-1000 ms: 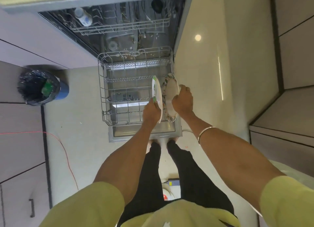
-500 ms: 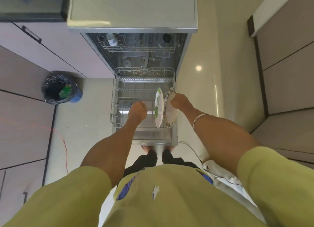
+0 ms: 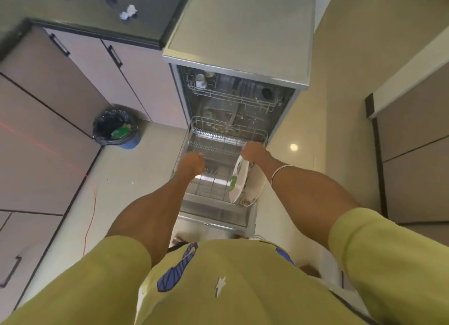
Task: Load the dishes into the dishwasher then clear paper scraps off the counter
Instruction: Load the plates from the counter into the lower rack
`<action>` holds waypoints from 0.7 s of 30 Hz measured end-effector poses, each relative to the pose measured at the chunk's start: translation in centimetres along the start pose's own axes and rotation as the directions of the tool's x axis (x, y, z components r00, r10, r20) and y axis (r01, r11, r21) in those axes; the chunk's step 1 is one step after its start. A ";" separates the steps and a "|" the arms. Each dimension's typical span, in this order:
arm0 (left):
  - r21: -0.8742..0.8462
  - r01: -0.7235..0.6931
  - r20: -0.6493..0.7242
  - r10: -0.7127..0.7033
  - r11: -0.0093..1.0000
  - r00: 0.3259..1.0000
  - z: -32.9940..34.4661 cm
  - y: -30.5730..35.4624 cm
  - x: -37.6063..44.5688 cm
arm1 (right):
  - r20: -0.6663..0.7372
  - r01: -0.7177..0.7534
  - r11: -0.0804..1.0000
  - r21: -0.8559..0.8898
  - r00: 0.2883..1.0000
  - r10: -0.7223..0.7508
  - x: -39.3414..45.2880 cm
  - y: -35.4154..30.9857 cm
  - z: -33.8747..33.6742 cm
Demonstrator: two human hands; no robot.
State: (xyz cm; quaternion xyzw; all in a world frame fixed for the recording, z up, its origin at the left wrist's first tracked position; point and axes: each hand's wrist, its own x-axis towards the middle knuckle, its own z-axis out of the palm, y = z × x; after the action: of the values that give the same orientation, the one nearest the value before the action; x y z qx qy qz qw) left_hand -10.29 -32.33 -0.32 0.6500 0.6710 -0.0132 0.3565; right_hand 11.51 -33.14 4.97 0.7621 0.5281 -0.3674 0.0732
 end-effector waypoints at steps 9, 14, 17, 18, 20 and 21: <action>0.093 0.086 -0.061 -0.081 0.992 0.995 -9.0 -10.6 -2.7 | -0.001 0.119 0.982 -0.147 0.993 -0.120 -1.1 -13.3 4.8; 0.055 0.138 -0.099 -0.132 0.989 0.986 -13.9 -18.9 -3.2 | -0.001 0.196 0.959 -0.204 0.980 -0.200 -1.6 -21.4 8.1; 0.063 0.147 -0.113 -0.139 0.987 0.984 -16.8 -22.4 -4.4 | 0.017 0.235 0.941 -0.242 0.971 -0.238 -1.9 -26.0 9.8; 0.059 0.157 -0.124 -0.149 0.986 0.981 -17.6 -23.6 -4.6 | 0.033 0.250 0.935 -0.252 0.968 -0.250 -2.2 -27.6 10.3; 0.035 0.167 -0.167 -0.159 0.985 0.973 -19.2 -25.8 -4.8 | 0.038 0.273 0.919 -0.286 0.961 -0.274 -2.4 -30.3 11.2; 0.017 0.165 -0.194 -0.159 0.986 0.968 -19.9 -26.8 -4.9 | 0.038 0.281 0.914 -0.293 0.958 -0.283 -2.4 -31.5 11.6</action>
State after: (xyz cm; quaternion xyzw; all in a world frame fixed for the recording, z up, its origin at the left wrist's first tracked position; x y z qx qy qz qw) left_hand -43.60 -31.12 4.99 0.5970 0.7528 0.0095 0.2772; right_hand -21.54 -27.15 6.82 0.6593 0.6815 -0.2893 0.1311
